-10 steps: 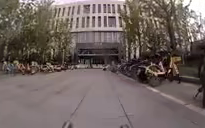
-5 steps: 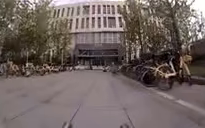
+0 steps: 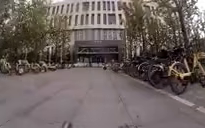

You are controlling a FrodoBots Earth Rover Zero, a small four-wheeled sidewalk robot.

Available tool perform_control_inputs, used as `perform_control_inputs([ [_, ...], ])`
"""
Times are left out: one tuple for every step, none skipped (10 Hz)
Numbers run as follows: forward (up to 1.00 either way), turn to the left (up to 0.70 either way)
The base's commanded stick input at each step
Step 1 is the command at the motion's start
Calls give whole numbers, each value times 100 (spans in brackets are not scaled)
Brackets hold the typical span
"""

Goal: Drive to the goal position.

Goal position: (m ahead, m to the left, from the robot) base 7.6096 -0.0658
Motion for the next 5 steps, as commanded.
perform_control_inputs([
  [100,0],
  [100,0],
  [100,0],
  [100,0],
  [100,0],
])
